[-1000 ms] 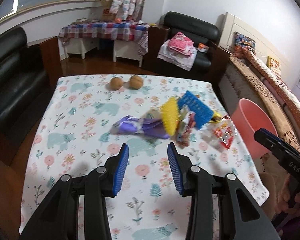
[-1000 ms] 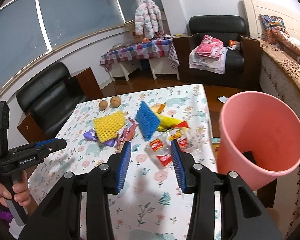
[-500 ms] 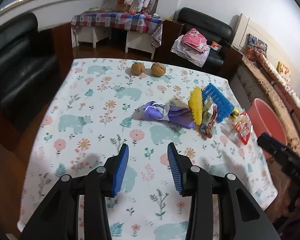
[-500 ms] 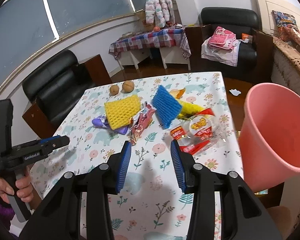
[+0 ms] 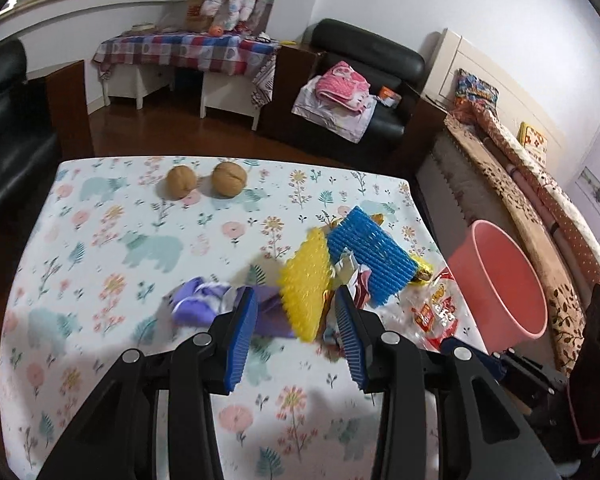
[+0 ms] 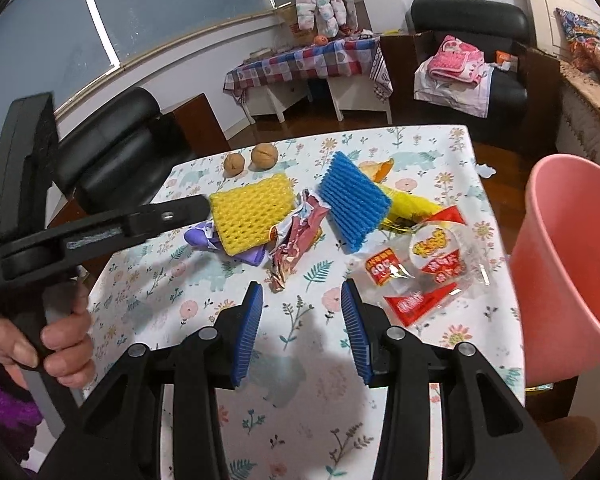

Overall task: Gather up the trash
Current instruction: 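Grasp the yellow foam net with the left gripper while the right gripper grasps a pink-silver wrapper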

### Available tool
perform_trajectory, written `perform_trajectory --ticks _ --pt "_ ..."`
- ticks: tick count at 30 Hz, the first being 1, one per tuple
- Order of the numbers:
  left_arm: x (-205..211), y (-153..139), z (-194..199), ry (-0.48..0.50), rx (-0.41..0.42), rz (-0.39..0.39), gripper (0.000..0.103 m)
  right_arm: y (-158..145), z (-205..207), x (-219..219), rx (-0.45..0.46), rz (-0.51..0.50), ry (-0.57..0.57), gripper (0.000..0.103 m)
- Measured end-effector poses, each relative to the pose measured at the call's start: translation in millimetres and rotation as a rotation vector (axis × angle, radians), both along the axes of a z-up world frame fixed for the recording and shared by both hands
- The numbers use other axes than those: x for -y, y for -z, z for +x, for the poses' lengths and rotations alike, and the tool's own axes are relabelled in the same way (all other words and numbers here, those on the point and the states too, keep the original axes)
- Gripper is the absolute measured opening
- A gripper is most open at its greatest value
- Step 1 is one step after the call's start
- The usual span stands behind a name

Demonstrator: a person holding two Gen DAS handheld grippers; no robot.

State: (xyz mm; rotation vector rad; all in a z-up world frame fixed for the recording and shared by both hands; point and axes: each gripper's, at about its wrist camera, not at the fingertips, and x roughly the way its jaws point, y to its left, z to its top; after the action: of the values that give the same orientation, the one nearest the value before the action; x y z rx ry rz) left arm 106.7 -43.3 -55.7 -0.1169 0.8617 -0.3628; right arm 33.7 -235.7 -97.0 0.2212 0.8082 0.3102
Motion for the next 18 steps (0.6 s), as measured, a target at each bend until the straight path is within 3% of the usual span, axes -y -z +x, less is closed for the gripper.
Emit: perform_trajectory --ticks 3,5,7,18 --pt "7.7 4.6 11.5 0.017 0.002 0.022 0.039 4.2 11.3 -7.4 -0.015 0.014 -0.012 0.042" --pt "9.6 8.5 19.2 0.025 -0.004 0.02 0.03 8.4 19.2 -12.9 -0.026 0.015 -0.017 0.042" --pt "8.9 12.1 24.2 0.028 -0.015 0.02 0.01 13.2 27.8 -18.3 -0.043 0.014 -0.016 0.042" --pt "-16.7 -0.8 12.9 0.018 0.016 -0.048 0.008 31.9 61.1 -33.7 -0.113 0.036 0.025 0.042"
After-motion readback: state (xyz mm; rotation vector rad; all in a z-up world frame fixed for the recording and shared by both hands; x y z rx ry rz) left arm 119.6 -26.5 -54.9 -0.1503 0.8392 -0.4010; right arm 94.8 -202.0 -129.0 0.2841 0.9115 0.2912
